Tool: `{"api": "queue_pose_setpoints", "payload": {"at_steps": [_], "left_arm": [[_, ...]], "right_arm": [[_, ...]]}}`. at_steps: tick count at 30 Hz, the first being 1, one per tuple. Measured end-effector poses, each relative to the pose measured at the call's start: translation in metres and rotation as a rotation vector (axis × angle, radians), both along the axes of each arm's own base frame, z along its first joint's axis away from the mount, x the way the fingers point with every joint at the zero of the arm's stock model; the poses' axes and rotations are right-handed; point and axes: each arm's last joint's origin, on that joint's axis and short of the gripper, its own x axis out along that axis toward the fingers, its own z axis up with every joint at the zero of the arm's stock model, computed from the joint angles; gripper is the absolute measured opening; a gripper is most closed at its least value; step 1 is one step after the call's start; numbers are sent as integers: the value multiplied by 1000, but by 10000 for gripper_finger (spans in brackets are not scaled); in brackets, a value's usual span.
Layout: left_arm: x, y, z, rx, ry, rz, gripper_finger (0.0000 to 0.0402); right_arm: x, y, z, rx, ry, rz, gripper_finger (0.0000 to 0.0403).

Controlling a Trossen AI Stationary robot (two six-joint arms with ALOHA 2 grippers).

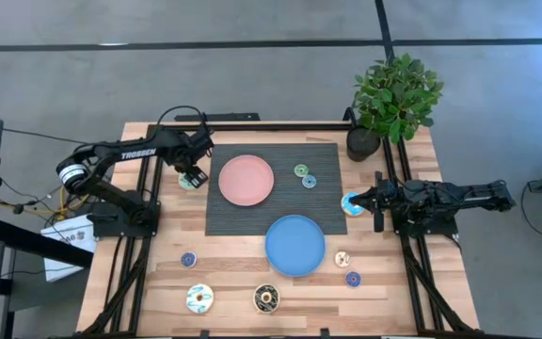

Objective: Pick & Place donuts
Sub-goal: Put the large blue donut into the pink plate

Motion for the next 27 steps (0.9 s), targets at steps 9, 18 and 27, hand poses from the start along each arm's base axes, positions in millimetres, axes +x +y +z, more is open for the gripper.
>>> {"api": "queue_pose_setpoints", "payload": {"at_steps": [9,18,27], "left_arm": [[-1,1,-1,-4,8,-10,184],[-10,-5,-17,-26,32,-19,184],[-14,6,-20,-6,-30,13,184]], "right_arm": [[0,0,0,0,0,0,0],[0,0,0,0,0,0,0],[0,0,0,0,0,0,0]]}}
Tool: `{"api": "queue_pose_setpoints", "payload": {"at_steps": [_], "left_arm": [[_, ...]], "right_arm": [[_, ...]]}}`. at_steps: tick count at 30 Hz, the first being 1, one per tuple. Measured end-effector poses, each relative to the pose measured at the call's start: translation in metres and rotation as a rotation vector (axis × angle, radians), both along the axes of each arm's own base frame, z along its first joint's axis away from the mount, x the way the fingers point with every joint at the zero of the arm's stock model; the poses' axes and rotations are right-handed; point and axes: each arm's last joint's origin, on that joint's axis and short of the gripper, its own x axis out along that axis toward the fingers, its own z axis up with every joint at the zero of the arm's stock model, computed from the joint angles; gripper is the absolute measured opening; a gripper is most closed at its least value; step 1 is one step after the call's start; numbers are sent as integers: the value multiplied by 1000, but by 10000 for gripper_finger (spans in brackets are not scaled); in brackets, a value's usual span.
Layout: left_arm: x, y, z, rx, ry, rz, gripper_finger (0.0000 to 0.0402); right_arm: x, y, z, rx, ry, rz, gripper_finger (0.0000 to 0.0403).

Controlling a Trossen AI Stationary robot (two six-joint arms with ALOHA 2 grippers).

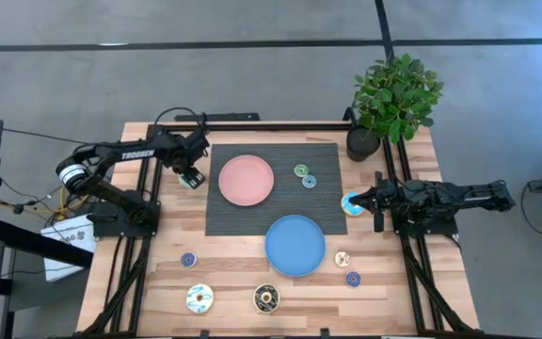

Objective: Pick & Place donuts
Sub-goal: Put the large blue donut into the pink plate

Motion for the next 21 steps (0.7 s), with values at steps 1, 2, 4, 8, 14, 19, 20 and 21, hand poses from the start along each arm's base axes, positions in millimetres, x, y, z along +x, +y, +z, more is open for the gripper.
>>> {"api": "queue_pose_setpoints", "payload": {"at_steps": [1,2,4,8,14,19,20,21], "left_arm": [[-1,1,0,-1,-6,6,184],[-1,2,0,-5,-15,9,184],[-2,4,0,-14,-30,15,184],[-2,3,0,-42,-51,-3,183],[-2,3,0,-50,-59,1,183],[-2,3,0,-50,-60,3,183],[-2,3,0,-49,-59,4,183],[-2,3,0,-47,-57,4,183]], "right_arm": [[0,0,0,0,0,0,0],[0,0,0,0,0,0,0],[0,0,0,0,0,0,0],[0,0,0,0,1,0,0],[0,0,0,0,0,0,0],[0,0,0,0,1,0,0],[0,0,0,0,0,0,0],[0,0,0,0,0,0,0]]}}
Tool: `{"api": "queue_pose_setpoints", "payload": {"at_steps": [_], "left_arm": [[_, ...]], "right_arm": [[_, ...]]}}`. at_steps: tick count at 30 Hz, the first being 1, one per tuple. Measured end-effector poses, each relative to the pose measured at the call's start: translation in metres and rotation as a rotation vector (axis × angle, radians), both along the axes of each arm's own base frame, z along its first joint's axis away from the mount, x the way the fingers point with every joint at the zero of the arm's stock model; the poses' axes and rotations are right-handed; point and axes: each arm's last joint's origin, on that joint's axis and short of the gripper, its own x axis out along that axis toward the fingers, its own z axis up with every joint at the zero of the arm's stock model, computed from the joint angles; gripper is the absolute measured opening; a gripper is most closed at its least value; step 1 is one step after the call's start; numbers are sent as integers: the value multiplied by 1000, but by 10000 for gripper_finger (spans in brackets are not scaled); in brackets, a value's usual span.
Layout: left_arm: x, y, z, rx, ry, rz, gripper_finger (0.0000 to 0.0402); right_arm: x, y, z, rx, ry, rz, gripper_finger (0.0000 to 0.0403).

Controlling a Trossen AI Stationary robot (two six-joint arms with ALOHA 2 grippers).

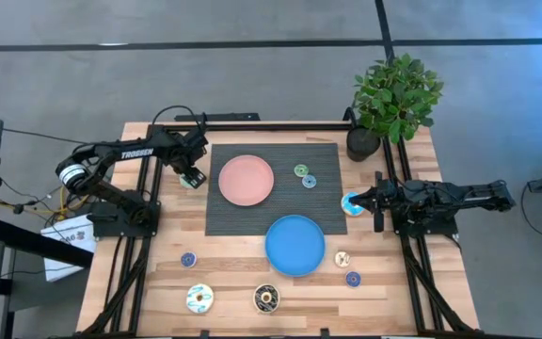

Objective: Pick & Place donuts
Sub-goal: Put the large blue donut into the pink plate

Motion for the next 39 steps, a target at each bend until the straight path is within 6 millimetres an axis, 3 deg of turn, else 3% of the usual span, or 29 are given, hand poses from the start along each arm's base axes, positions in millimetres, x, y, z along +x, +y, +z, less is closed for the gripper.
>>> {"api": "queue_pose_setpoints", "payload": {"at_steps": [13,22,30,39], "left_arm": [[0,0,0,1,0,3,182],[0,0,0,5,-2,16,129],[1,1,1,12,-19,32,122],[9,7,16,26,-47,36,123]], "right_arm": [[0,0,0,0,0,0,0],[0,0,0,0,0,0,0],[0,0,0,0,0,0,0],[0,0,0,0,0,0,0]]}}
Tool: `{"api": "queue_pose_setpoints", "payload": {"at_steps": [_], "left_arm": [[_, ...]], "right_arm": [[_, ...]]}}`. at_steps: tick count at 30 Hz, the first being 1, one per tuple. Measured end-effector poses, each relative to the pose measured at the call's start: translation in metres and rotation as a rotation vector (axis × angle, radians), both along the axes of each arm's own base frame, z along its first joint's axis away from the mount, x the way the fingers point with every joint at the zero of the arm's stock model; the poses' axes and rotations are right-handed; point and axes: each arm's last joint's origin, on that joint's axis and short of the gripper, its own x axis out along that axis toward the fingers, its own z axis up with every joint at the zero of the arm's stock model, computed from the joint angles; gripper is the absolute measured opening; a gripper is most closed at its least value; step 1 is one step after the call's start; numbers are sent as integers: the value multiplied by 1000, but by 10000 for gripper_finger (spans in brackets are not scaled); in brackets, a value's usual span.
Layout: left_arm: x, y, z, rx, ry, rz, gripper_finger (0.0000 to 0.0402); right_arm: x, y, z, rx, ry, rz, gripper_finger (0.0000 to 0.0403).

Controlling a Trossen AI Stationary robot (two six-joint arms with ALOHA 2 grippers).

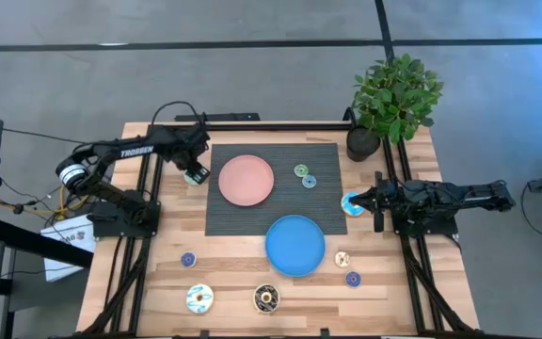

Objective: Pick & Place donuts
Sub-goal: Put the large blue donut into the pink plate

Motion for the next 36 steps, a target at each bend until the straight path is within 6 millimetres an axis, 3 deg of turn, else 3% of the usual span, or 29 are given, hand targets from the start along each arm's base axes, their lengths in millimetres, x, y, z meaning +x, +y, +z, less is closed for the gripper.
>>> {"api": "queue_pose_setpoints", "payload": {"at_steps": [11,20,26,31,36], "left_arm": [[33,1,42,83,-111,-54,123],[75,-17,69,169,-323,-201,123],[98,-14,46,116,-356,-228,123],[111,-7,15,18,-243,-241,123],[122,-1,3,-13,-194,-255,123]], "right_arm": [[0,0,0,0,0,0,0],[0,0,0,0,-1,0,0],[0,0,0,0,0,0,0],[0,0,0,0,0,0,0],[0,0,0,0,-1,0,0]]}}
